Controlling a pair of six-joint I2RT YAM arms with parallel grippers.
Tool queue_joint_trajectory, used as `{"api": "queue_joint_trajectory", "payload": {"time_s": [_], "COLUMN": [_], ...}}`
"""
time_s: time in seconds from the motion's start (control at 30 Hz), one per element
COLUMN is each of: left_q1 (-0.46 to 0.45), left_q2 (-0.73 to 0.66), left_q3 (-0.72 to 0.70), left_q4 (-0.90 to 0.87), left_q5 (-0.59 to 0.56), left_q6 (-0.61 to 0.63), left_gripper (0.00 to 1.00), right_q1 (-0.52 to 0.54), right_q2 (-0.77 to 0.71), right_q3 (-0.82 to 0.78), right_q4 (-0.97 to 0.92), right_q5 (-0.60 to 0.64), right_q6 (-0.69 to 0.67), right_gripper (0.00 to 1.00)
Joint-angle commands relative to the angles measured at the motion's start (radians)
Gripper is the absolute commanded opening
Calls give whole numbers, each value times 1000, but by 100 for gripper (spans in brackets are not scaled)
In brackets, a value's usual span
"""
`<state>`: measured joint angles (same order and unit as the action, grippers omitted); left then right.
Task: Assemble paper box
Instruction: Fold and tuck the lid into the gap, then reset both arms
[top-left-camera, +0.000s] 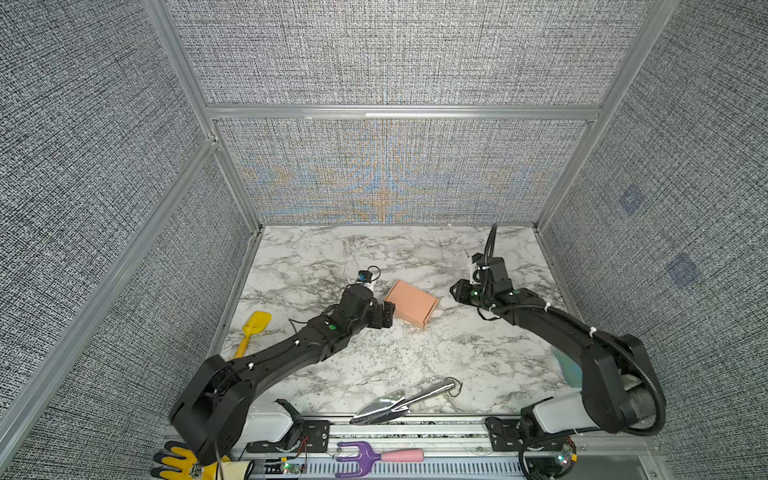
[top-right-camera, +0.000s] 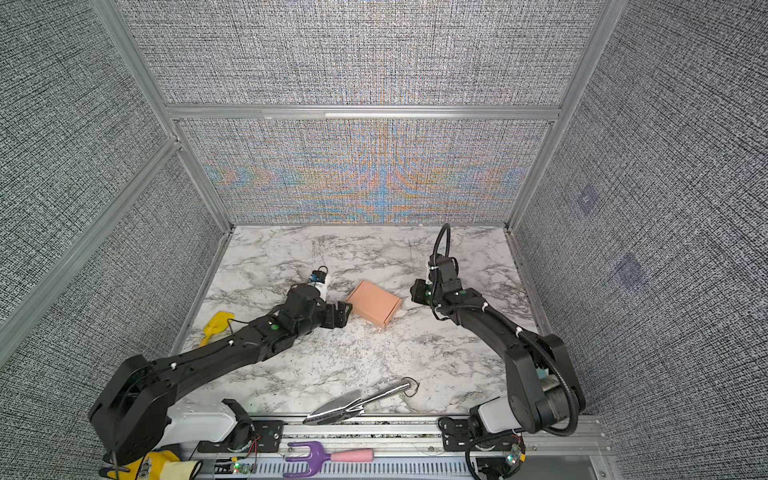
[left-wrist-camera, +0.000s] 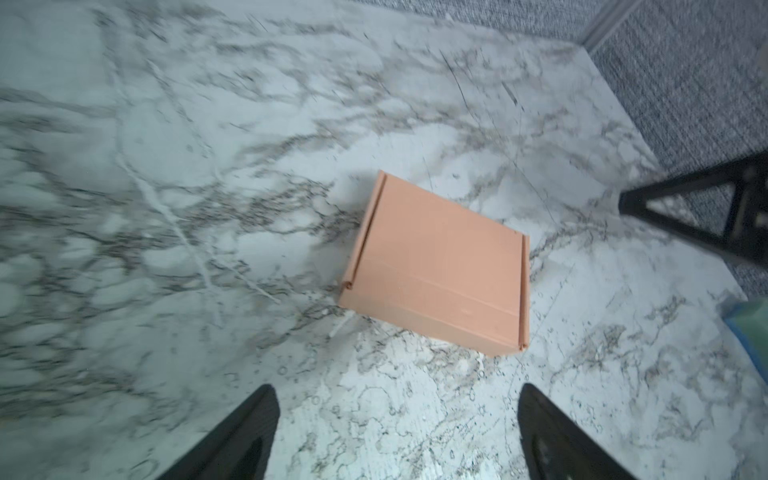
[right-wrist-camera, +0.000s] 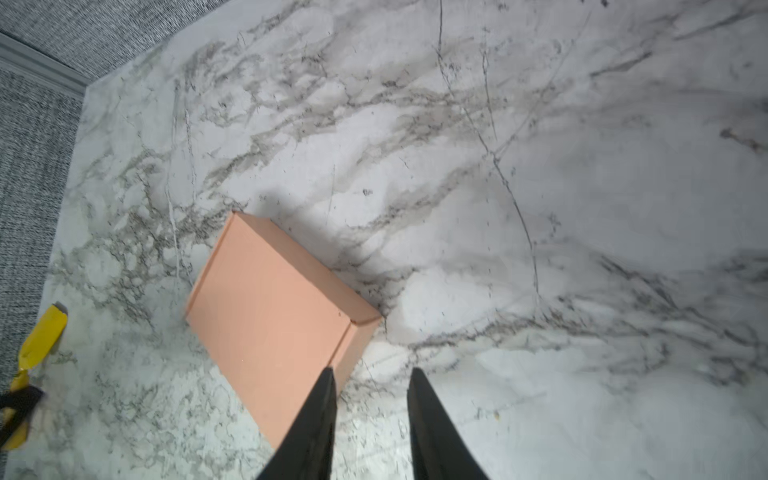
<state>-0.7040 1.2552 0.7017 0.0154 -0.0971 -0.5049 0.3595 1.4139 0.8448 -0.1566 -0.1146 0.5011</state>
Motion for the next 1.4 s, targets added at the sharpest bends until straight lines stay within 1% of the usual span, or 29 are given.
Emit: {"api": "queue_joint_trajectory", "payload": {"time_s": [0.0, 0.1, 0.2, 0.33, 0.4, 0.47, 0.53, 0.63, 0.73, 0.8, 0.87, 0.9, 0.97, 1.03, 1.07, 1.17, 1.2, 1.27, 1.33, 1.37], "left_q1": [45, 110, 160, 180, 181, 182, 185, 207, 246, 265, 286, 298, 315, 325, 335, 399, 429, 503, 592, 619], "left_q2": [-69, -88, -74, -71, -63, -51, -42, -39, -33, -22, -22, -29, -70, -137, -170, -233, -235, -213, -153, -119], "left_q3": [-11, 19, 46, 66, 89, 113, 130, 134, 164, 197, 206, 200, 182, 133, 100, -14, -47, -110, -162, -181], "left_q4": [-55, -117, -157, -159, -175, -201, -218, -211, -220, -228, -207, -182, -147, -89, -47, 86, 131, 222, 305, 338], "left_q5": [-79, -92, -94, -90, -98, -123, -148, -139, -121, -127, -129, -122, -128, -181, -208, -285, -311, -344, -324, -307], "left_q6": [21, 36, 33, 14, 16, 20, 28, 31, 29, 40, 60, 69, 76, 88, 90, 116, 129, 139, 143, 153], "left_gripper": [99, 99, 99, 99, 99, 99, 99, 99, 99, 99, 99, 99, 99, 99, 99, 99, 99, 99, 99, 99], "right_q1": [36, 85, 118, 136, 133, 129, 102, 69, 34, 15, -11, -29, -65, -110, -131, -225, -254, -326, -375, -383], "right_q2": [-34, -14, 62, 208, 289, 339, 374, 389, 363, 289, 199, 143, 38, -67, -113, -235, -262, -273, -229, -203], "right_q3": [-46, -71, -76, 11, 109, 193, 259, 302, 324, 278, 208, 174, 107, -2, -49, -195, -246, -334, -383, -399], "right_q4": [-56, -57, -8, 46, 35, 23, 36, 83, 71, 89, 119, 125, 125, 161, 189, 326, 393, 535, 622, 661], "right_q5": [86, 94, 68, 56, 71, 116, 110, 90, 87, 113, 133, 139, 197, 243, 259, 276, 282, 248, 226, 221], "right_q6": [-2, 16, 33, 26, -6, -36, -56, -93, -120, -141, -173, -201, -256, -308, -323, -354, -362, -357, -347, -344], "right_gripper": [32, 33, 33, 33, 32, 32, 33, 35, 35, 37, 42, 45, 53, 67, 72, 78, 80, 81, 81, 81]}}
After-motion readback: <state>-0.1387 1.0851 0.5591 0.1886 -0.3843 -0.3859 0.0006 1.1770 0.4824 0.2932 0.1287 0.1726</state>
